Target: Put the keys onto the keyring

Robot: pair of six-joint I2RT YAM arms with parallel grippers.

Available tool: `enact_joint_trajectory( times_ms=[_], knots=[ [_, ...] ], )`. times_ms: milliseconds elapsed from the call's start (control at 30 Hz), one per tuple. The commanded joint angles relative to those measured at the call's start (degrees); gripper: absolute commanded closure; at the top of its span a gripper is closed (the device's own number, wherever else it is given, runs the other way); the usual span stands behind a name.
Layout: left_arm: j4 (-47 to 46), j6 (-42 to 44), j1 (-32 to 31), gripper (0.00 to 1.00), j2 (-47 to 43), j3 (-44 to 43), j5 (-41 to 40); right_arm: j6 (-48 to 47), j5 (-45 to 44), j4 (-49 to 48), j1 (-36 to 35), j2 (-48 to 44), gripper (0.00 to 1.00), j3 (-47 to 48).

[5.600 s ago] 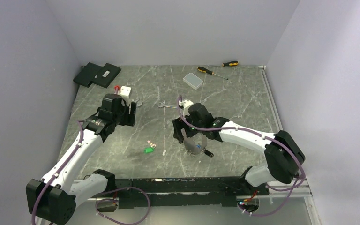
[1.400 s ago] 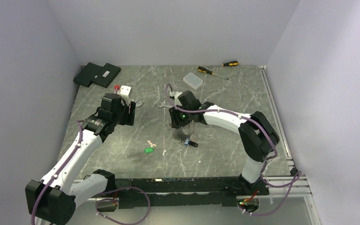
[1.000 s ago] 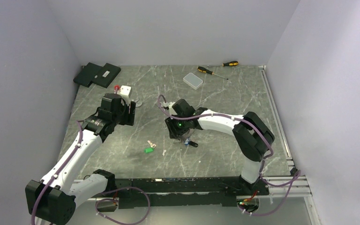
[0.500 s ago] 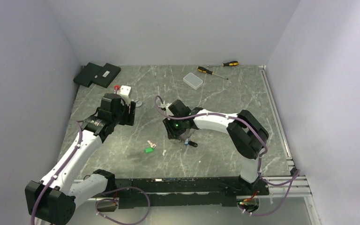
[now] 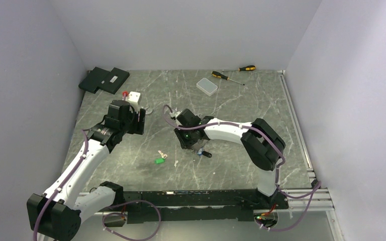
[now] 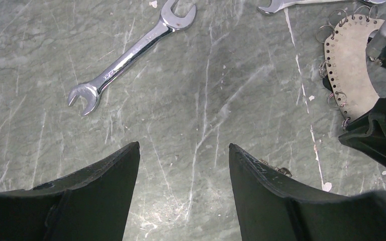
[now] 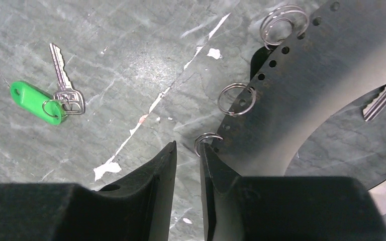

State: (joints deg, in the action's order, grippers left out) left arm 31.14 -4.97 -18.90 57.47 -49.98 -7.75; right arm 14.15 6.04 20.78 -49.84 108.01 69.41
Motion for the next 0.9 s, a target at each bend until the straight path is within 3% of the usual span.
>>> enact_joint_trajectory(
  times_ms=[0,267,500,567,867],
  knots=[
    [-1.24,0.41,-0.18,0.30,-1.13,-1.88,0.94,0.14,-2.91,1.31,-1.20,1.52,0.74,1.78],
    [-1.16,0.49,-0.16,0.30,-1.39,-1.88,0.80,-0.24,-4.02,1.86,-2.09,2.48,0.78,1.61],
    [-1.14,0.49,-0.18,0.30,-1.32,-1.88,0.72,-0.56,-4.31,1.26,-2.10,2.20,1.00,0.53],
    [-1.14,0.49,-0.18,0.30,-1.31,-1.88,0.70,-1.01,-3.36,0.63,-2.10,1.38,1.00,0.06],
    [-1.01,0.91,-0.18,0.31,-1.50,-1.97,0.76,-11.42,12.35,-2.53,-1.67,-8.50,1.00,-3.31]
  ],
)
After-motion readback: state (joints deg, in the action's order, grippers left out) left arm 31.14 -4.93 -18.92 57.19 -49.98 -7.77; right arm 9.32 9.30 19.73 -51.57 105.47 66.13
